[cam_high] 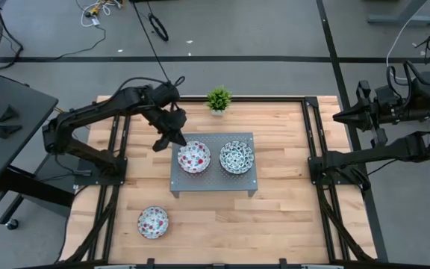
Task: Pick & Place Mini bowls
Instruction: Stack the red patterned bowl on the other red patterned bowls on the shelf
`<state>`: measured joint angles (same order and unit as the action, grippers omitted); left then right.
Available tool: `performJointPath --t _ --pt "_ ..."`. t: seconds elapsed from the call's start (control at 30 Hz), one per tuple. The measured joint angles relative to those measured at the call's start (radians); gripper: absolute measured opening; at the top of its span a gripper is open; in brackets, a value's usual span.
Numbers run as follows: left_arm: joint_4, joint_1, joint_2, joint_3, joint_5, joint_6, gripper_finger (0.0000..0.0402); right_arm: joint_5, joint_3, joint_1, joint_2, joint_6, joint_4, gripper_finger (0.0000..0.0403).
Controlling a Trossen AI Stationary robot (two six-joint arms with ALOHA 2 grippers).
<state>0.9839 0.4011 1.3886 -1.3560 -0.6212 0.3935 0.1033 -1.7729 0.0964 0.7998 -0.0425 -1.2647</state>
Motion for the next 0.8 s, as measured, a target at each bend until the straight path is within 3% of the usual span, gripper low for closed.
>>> performJointPath --t 0.27,0.8 --pt "0.031 -0.095 -0.032 -0.006 0.02 -0.168 0.0002 0.0 0.0 0.0 0.0 0.0 0.0 0.0029" --pt "0.09 -0.416 -0.038 -0.006 0.118 -0.517 0.0002 0.0 0.0 0.0 0.0 0.0 0.0 0.0029"
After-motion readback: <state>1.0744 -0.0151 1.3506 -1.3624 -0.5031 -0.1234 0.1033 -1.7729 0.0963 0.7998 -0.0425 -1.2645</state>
